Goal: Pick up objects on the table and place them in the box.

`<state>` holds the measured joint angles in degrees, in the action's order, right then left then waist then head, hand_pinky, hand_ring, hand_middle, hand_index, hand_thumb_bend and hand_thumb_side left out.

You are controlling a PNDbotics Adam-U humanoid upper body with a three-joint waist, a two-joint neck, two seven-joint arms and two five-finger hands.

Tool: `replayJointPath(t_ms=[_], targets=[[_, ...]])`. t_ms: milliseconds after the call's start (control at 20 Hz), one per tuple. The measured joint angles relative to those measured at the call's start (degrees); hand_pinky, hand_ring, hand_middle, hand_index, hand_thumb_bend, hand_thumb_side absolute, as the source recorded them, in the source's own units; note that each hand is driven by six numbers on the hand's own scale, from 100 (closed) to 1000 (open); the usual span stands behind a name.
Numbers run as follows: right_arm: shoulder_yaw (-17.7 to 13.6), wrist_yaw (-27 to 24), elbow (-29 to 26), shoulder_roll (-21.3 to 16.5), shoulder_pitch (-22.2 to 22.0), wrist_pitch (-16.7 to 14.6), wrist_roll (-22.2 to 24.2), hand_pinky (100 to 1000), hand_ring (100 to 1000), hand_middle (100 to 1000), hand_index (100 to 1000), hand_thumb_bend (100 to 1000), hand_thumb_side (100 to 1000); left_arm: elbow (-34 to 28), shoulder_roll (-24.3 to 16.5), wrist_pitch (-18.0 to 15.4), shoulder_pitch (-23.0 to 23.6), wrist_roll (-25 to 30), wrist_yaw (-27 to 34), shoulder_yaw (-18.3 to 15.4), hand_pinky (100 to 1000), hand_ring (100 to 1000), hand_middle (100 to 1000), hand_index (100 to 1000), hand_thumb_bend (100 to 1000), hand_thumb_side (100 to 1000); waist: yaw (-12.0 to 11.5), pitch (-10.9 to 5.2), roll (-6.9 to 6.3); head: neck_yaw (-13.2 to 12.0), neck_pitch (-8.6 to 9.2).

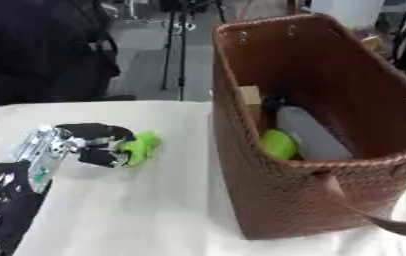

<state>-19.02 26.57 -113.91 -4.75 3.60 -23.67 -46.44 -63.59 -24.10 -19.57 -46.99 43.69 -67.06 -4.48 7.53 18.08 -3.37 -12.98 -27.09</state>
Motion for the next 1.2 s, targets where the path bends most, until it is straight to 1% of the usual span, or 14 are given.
replayJointPath(t_ms=[300, 350, 400, 500, 550, 600, 700, 850, 900, 950, 1000, 1050, 1100, 1200], targets=[[0.0, -0.3, 0.0, 0.0, 0.0, 0.0, 0.0, 793, 732, 684, 732, 100, 878, 0.7, 0.0, 0.0, -0.2, 0.0, -0.1, 0.0, 1000, 997, 1000, 1000, 100, 1000, 0.0, 0.00, 0.25, 0.0, 0.02], [0.0, -0.3, 0.0, 0.0, 0.0, 0.0, 0.0, 793, 732, 684, 731, 100, 877, 0.9, 0.0, 0.0, -0.3, 0.0, -0.3, 0.0, 1000, 984, 1000, 1000, 100, 1000, 0.0, 0.00, 0.28, 0.0, 0.02], [0.0, -0.3, 0.0, 0.0, 0.0, 0.0, 0.0, 793, 732, 683, 730, 100, 876, 1.0, 0.0, 0.0, -0.3, 0.0, -0.4, 0.0, 1000, 920, 1000, 1000, 100, 1000, 0.0, 0.00, 0.29, 0.0, 0.02], [0.0, -0.4, 0.0, 0.1, 0.0, 0.0, 0.0, 793, 732, 683, 730, 100, 876, 1.4, 0.0, 0.0, -0.3, 0.0, -0.8, 0.0, 1000, 911, 1000, 1000, 100, 1000, 0.0, 0.00, 0.29, 0.0, 0.02], [0.0, -0.4, 0.0, 0.1, 0.0, 0.0, 0.0, 793, 732, 683, 729, 100, 875, 1.4, 0.0, 0.0, -0.3, 0.0, -1.1, 0.0, 963, 857, 987, 1000, 100, 1000, 0.0, 0.00, 0.29, 0.0, 0.03], [0.0, -0.4, 0.0, 0.1, 0.0, 0.0, 0.0, 793, 732, 683, 729, 100, 875, 1.6, 0.1, 0.0, -0.3, 0.0, -1.3, 0.0, 927, 818, 940, 1000, 100, 1000, 0.0, 0.00, 0.29, 0.0, 0.03], [0.0, -0.5, 0.0, 0.1, 0.0, -0.1, 0.1, 793, 732, 683, 729, 100, 874, 1.7, 0.1, -0.2, -0.4, -0.2, -2.0, 0.0, 861, 774, 850, 1000, 100, 1000, 0.0, 0.00, 0.29, 0.0, 0.04], [0.0, -0.5, 0.0, 0.1, 0.0, -0.1, 0.1, 793, 732, 683, 729, 100, 874, 1.7, 0.1, -0.3, -0.5, -0.3, -3.1, 0.0, 848, 765, 832, 1000, 100, 1000, 0.0, 0.00, 0.29, 0.0, 0.07], [0.0, -0.5, 0.0, 0.1, 0.0, -0.1, 0.1, 793, 732, 683, 729, 100, 874, 1.7, 0.1, -0.3, -0.5, -0.3, -3.4, 0.0, 813, 743, 782, 1000, 100, 1000, 0.0, 0.00, 0.29, 0.0, 0.12], [0.0, -0.5, 0.0, 0.1, 0.0, -0.1, 0.1, 793, 732, 683, 729, 100, 874, 1.7, 0.1, -0.3, -0.5, -0.3, -3.6, 0.0, 813, 743, 782, 1000, 100, 1000, 0.0, 0.00, 0.29, 0.0, 0.14], [0.0, -0.5, 0.0, 0.1, 0.0, -0.1, 0.1, 793, 733, 683, 730, 100, 875, 1.6, 0.2, -0.3, -0.5, -0.3, -3.8, 0.0, 759, 676, 677, 989, 100, 831, 0.0, 0.00, 0.29, 0.0, 0.16], [0.0, -0.5, 0.0, 0.1, 0.0, -0.1, 0.1, 793, 733, 683, 730, 100, 875, 1.4, 0.3, -0.2, -0.6, -0.2, -3.9, 0.0, 754, 663, 651, 961, 100, 786, -0.1, 0.00, 0.29, 0.0, 0.21], [0.0, -0.5, 0.0, 0.1, 0.0, -0.1, 0.1, 793, 733, 684, 730, 100, 876, 1.2, 0.3, -0.2, -0.8, -0.2, -4.0, 0.0, 723, 618, 588, 888, 100, 685, -0.1, 0.00, 0.28, 0.0, 0.24], [0.0, -0.5, 0.0, 0.1, 0.0, -0.1, 0.1, 793, 734, 683, 729, 100, 876, 0.6, 0.5, 0.2, -0.8, 0.2, -4.2, -0.1, 708, 607, 567, 846, 100, 622, -0.1, 0.00, 0.28, 0.0, 0.29]])
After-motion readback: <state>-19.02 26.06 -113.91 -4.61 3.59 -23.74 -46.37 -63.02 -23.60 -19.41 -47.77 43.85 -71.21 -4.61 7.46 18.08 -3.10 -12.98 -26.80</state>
